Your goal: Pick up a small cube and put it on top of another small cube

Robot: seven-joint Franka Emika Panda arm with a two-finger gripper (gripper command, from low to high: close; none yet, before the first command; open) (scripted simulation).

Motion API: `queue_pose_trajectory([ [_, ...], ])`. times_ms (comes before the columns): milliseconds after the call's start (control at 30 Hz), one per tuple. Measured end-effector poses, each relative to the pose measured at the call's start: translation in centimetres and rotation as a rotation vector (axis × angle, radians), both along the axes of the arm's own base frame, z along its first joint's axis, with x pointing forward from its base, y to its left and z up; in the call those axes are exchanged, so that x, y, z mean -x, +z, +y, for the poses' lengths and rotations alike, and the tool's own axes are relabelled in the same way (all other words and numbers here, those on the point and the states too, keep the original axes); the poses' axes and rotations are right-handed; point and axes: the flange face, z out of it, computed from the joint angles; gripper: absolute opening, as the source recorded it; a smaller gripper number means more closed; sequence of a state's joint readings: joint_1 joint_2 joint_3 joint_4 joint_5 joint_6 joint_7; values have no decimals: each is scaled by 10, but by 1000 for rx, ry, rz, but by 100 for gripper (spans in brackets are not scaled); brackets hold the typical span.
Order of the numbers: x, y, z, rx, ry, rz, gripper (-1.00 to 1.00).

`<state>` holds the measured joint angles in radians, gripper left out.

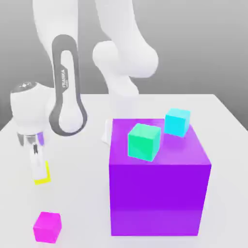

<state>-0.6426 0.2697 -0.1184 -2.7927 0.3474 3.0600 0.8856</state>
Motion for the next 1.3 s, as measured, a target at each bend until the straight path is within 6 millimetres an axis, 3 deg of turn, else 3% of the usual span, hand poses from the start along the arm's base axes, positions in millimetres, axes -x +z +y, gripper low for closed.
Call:
queue_pose_trajectory([
  [433,1,58,0,-1,-3,-1,-100],
  [533,-26,78,9,-27,130,-12,-100],
  [633,-87,107,53,-53,428,-26,-100],
  [833,-160,186,135,-75,935,-43,-100],
  [1000,-187,263,225,-57,1366,-34,-100],
  [1133,-182,326,299,-20,1696,-7,-100],
  [1200,-180,316,312,-12,1752,0,-100],
  [1267,-179,290,315,-10,1766,1,-100],
  [1300,-178,281,316,-9,1768,2,100],
])
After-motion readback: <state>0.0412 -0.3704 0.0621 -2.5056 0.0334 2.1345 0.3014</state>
